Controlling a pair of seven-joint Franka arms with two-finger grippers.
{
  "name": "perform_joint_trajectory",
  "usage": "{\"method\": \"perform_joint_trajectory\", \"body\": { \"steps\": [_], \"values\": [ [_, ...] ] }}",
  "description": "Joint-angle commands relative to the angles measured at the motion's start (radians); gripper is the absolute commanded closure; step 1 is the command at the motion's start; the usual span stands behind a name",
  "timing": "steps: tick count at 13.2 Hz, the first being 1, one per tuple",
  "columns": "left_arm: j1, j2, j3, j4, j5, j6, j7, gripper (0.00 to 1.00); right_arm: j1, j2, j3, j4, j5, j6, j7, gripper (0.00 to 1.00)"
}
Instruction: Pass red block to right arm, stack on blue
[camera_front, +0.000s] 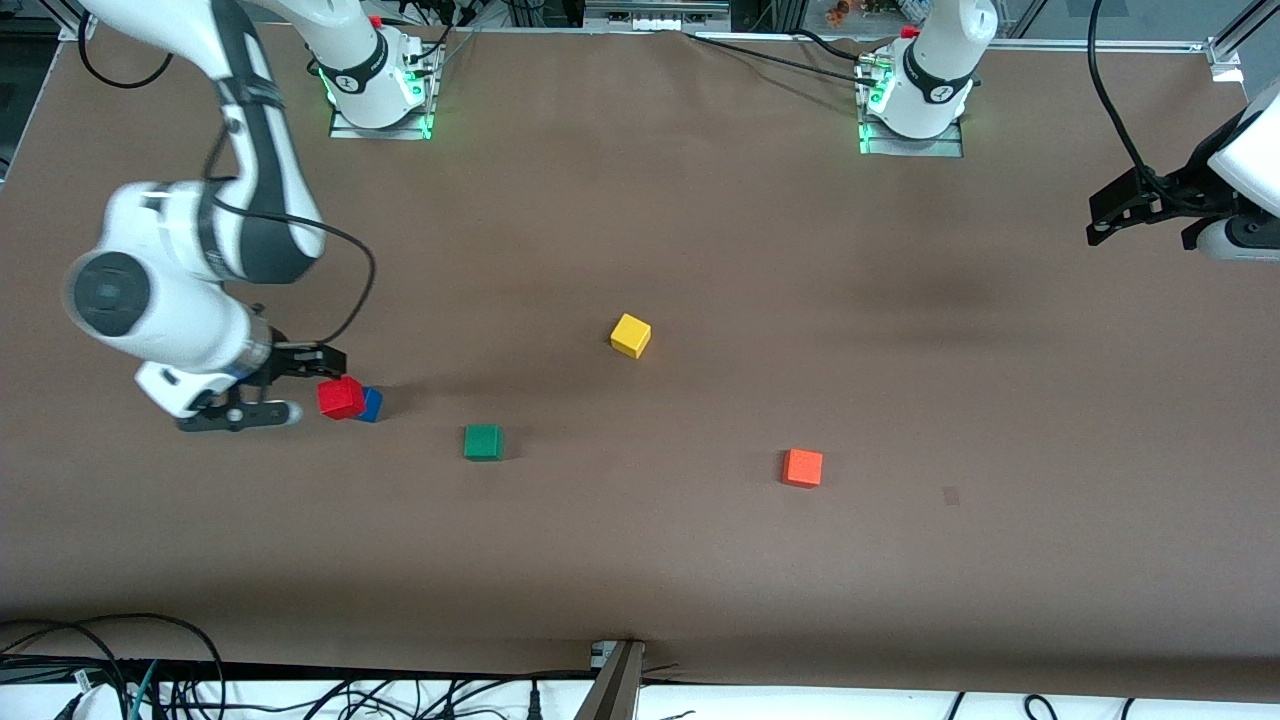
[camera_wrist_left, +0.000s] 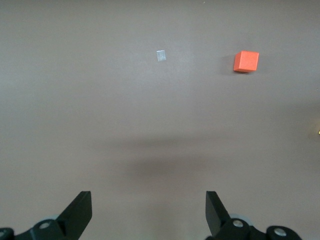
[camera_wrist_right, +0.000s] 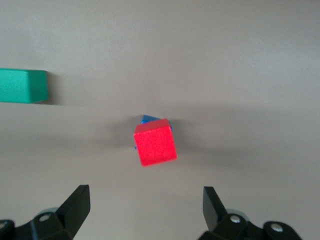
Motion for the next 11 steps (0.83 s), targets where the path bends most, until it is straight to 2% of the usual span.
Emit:
{"method": "perform_joint_trajectory", "body": {
  "steps": [1,2,5,6,9,10,11],
  "values": [
    [0.000,0.008,-0.003,0.028,-0.020,-0.023,-0.011,0.00,-0.013,-0.029,-0.038,0.096,0.036,-0.147,0.115,0.00],
    [0.000,0.007,-0.004,0.028,-0.021,-0.023,-0.011,0.00,-0.011,-0.055,-0.066,0.145,0.024,-0.198,0.108,0.00],
    [0.000,0.007,-0.018,0.028,-0.021,-0.025,-0.012,0.00,-0.008,-0.149,-0.074,0.191,-0.011,-0.408,0.108,0.00],
    [0.000,0.007,-0.018,0.028,-0.021,-0.026,-0.012,0.00,-0.008,-0.190,-0.075,0.190,-0.016,-0.420,0.106,0.00],
    [0.000,0.007,-0.018,0.028,-0.021,-0.028,-0.014,0.00,-0.013,-0.232,-0.071,0.185,-0.045,-0.424,0.083,0.00],
    [0.000,0.005,-0.020,0.026,-0.021,-0.029,-0.012,0.00,-0.020,-0.247,-0.051,0.176,-0.052,-0.424,0.080,0.00],
    [0.000,0.007,-0.020,0.028,-0.021,-0.029,-0.012,0.00,-0.063,-0.255,0.003,0.170,-0.081,-0.425,0.091,0.00]
  ]
}}
